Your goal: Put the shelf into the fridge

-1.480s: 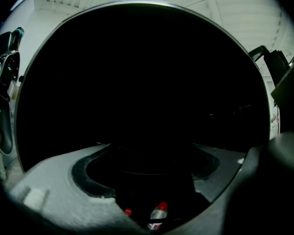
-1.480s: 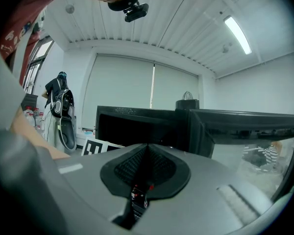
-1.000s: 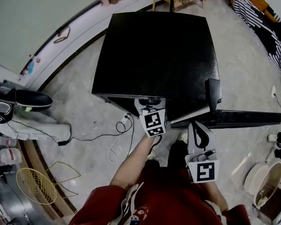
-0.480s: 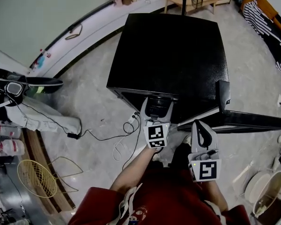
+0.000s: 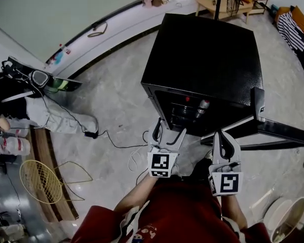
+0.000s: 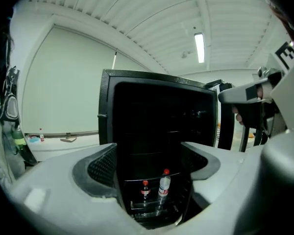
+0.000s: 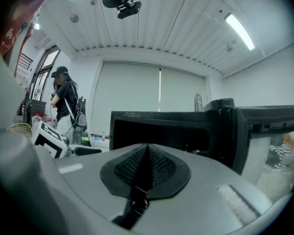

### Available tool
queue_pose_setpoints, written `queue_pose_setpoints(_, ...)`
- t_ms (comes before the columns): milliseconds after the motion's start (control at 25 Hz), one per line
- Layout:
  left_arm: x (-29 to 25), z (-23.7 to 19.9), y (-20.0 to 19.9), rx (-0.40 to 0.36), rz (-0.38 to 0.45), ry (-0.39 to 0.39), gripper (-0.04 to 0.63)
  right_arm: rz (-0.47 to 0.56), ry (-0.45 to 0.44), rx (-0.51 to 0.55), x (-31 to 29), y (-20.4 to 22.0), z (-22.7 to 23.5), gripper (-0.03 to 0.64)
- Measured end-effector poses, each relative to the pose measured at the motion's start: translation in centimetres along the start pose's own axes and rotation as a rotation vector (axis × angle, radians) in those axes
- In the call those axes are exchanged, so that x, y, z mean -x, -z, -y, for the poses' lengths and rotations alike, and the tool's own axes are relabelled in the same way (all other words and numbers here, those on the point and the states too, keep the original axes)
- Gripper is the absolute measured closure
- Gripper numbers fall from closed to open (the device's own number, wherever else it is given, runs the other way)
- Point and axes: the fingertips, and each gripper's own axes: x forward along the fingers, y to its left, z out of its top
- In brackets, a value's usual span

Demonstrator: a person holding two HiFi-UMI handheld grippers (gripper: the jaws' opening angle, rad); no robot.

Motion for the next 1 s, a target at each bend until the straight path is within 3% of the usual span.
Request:
queue_pose_setpoints(160, 3.6, -2.4, -1.6, 0.026, 0.001, -0.010, 0.186, 0.007, -0.006, 0.009, -0.3, -0.2, -1.0, 0.617)
queue_pose_setpoints(360, 7.7, -4.8, -5.0, 0.075, 0.063, -0.035, 0.211, 0.042, -0.017, 0.008, -0.8, -1.6, -2.2, 0.617)
queue_pose_setpoints(560, 10.7, -6.7, -7.5, 0.057, 0.144, -0.072, 0.222, 0.066, -0.045, 0.021, -1.4, -2.5, -3.7, 0.617)
queue_pose_setpoints(920, 12.8, -8.1, -8.6, 0.055, 0.178, -0.110, 0.227, 0.086, -0.075, 0.029, -1.9, -3.5, -5.8, 0.617)
queue_pose_setpoints(1000, 12.9, -8.3, -8.6, 0.065, 0.175, -0.117, 0.285, 0.086, -0.078, 0.030, -1.9, -3.5, -6.0, 0.617)
